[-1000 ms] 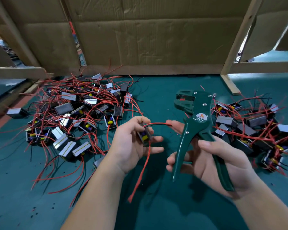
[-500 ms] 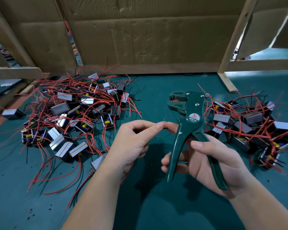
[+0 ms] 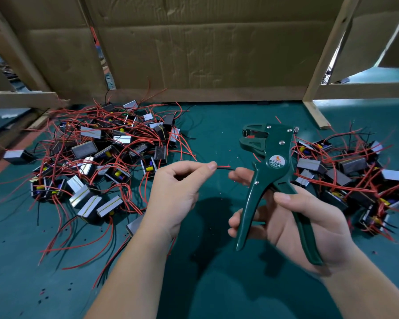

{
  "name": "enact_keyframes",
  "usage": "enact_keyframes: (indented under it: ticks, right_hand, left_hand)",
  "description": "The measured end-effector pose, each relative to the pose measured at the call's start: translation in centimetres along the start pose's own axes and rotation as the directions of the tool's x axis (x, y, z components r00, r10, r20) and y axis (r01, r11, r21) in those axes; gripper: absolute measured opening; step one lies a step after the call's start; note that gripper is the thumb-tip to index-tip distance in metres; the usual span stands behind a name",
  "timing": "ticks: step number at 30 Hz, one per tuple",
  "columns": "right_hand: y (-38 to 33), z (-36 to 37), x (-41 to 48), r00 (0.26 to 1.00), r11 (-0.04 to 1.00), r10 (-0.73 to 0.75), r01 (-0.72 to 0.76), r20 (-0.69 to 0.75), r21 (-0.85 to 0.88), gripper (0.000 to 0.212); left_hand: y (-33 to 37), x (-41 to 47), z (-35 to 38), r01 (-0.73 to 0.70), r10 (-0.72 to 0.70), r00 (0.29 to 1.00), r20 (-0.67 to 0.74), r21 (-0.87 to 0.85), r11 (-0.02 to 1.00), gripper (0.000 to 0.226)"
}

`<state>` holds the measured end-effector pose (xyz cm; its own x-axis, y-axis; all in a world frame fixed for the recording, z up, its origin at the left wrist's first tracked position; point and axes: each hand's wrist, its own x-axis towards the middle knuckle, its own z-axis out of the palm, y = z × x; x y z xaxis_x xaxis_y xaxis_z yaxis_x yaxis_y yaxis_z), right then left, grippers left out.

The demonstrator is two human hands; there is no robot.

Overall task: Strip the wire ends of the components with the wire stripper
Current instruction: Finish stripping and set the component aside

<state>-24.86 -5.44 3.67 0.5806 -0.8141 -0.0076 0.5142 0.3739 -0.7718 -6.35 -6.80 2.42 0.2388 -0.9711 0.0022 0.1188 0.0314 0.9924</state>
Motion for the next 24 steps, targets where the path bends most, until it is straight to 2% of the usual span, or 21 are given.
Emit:
enact_keyframes:
  ticks: [11,16,21,24]
  right_hand:
    - [0.1,0.15,0.0,1.0,1.0,-0.012,0.012,-0.015,0.022,0.084]
    - [0.47,0.22,0.11,1.0,1.0,0.02,-0.019,0.014,-0.01,0.077]
    - [0.94,0.2,0.03,0.982,0.988,0.141,-0.132,0.128,-0.075,0.072]
    - [0.91,0.1,-0.01,0.967,0.987,0.143,-0.154,0.212,0.039,0.074]
  left_hand:
    - [0.26,-0.48,0.58,0.005,-0.005,1.0,0.0,-0.025,1.0,0.014]
    - [0.22,-0.59,0.94,0.007,-0.022,0.993,-0.116,-0.125,0.992,0.02]
    - [0.59,-0.34,0.44,0.042,-0.079,0.989,-0.126,-0.274,0.961,0.021]
    - [0.98,-0.28,0.27,0.021,-0.056,0.993,-0.102,-0.318,0.948,0.018]
